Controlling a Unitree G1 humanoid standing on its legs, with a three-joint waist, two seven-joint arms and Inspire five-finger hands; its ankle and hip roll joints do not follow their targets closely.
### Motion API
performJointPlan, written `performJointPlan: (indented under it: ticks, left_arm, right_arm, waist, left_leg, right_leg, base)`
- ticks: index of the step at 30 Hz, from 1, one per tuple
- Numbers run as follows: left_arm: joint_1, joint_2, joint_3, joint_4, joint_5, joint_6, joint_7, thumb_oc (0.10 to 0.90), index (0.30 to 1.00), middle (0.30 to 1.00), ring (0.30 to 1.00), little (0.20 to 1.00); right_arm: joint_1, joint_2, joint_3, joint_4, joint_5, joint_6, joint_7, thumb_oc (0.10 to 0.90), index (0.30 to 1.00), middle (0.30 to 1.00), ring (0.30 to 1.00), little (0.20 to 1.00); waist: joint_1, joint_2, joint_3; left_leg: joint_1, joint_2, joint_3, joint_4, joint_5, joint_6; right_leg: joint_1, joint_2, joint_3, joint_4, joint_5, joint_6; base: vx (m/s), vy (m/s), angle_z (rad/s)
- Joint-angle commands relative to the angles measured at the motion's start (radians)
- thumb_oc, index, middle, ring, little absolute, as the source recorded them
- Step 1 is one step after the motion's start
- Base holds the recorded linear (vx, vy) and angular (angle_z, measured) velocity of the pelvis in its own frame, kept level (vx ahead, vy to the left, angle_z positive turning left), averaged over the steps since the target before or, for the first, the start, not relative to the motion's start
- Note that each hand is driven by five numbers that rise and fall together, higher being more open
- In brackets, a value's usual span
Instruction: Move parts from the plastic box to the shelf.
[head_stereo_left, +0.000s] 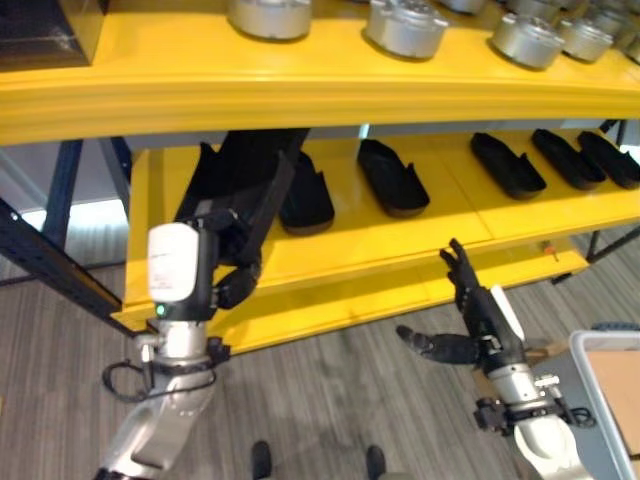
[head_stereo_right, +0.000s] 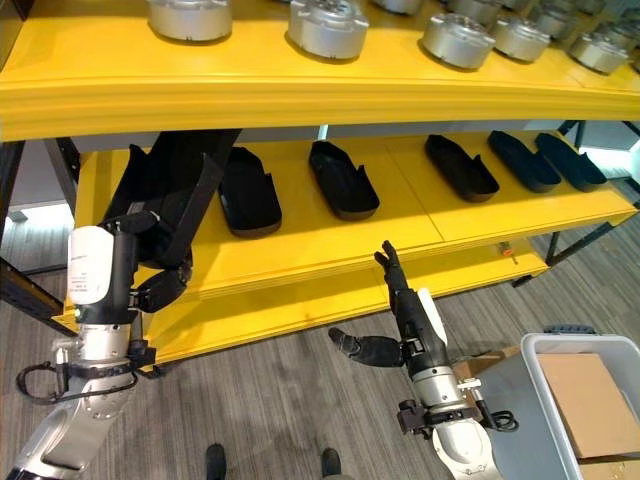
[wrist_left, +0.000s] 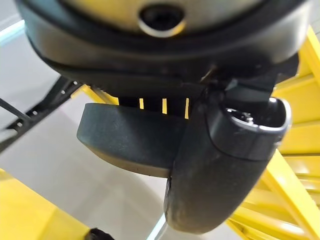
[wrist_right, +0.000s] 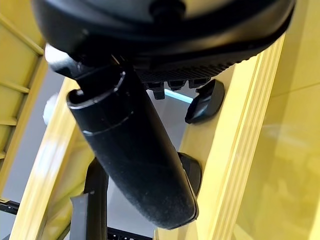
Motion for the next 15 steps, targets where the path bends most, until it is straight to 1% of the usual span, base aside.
performJointPlan:
  ticks: [1, 4, 5, 8, 15]
  left_arm:
    - [-0.139, -0.015, 0.038, 0.043, -0.009, 0.014, 0.093, 0.4, 0.3, 0.3, 0.3, 0.3]
    - [-0.178, -0.033, 0.029, 0.125, -0.022, 0.042, 0.105, 0.4, 0.3, 0.3, 0.3, 0.3]
    - [-0.18, -0.034, 0.028, 0.128, -0.022, 0.041, 0.106, 0.4, 0.3, 0.3, 0.3, 0.3]
    - [-0.259, -0.059, 0.054, 0.25, -0.061, 0.09, 0.149, 0.4, 0.3, 0.3, 0.3, 0.3]
    - [-0.291, -0.057, 0.101, 0.317, -0.08, 0.12, 0.191, 0.4, 0.3, 0.3, 0.3, 0.3]
  right_arm:
    - [-0.066, -0.056, -0.031, -0.082, 0.011, -0.078, -0.01, 0.9, 1.0, 1.0, 1.0, 1.0]
    - [-0.063, -0.055, -0.026, -0.083, 0.015, -0.075, -0.006, 0.9, 1.0, 1.0, 1.0, 1.0]
    - [-0.064, -0.055, -0.026, -0.083, 0.015, -0.075, -0.006, 0.9, 1.0, 1.0, 1.0, 1.0]
    - [-0.055, -0.059, -0.012, -0.089, 0.02, -0.069, 0.011, 0.9, 1.0, 1.0, 1.0, 1.0]
    - [-0.048, -0.068, -0.006, -0.094, 0.022, -0.066, 0.025, 0.9, 1.0, 1.0, 1.0, 1.0]
  waist:
    - [-0.002, 0.051, -0.111]
    - [-0.01, 0.05, -0.116]
    - [-0.01, 0.05, -0.116]
    - [-0.028, 0.048, -0.125]
    - [-0.038, 0.048, -0.131]
  left_leg:
    - [0.089, 0.057, 0.081, 0.002, -0.072, 0.018]
    - [0.102, 0.064, 0.088, -0.003, -0.073, 0.014]
    - [0.103, 0.064, 0.089, -0.003, -0.073, 0.014]
    - [0.12, 0.074, 0.103, -0.003, -0.077, 0.006]
    - [0.129, 0.078, 0.112, -0.003, -0.081, 0.0]
  right_leg:
    - [-0.027, 0.042, 0.024, 0.046, -0.07, -0.018]
    - [-0.022, 0.048, 0.028, 0.044, -0.072, -0.02]
    - [-0.022, 0.048, 0.028, 0.045, -0.072, -0.02]
    - [-0.015, 0.057, 0.036, 0.041, -0.074, -0.022]
    - [-0.012, 0.063, 0.04, 0.034, -0.073, -0.023]
  base:
    - [0.05, -0.034, -0.09]
    - [0.03, -0.02, -0.06]
    - [0.02, -0.014, -0.05]
    - [0.02, -0.024, -0.11]
    - [0.0, -0.011, -0.04]
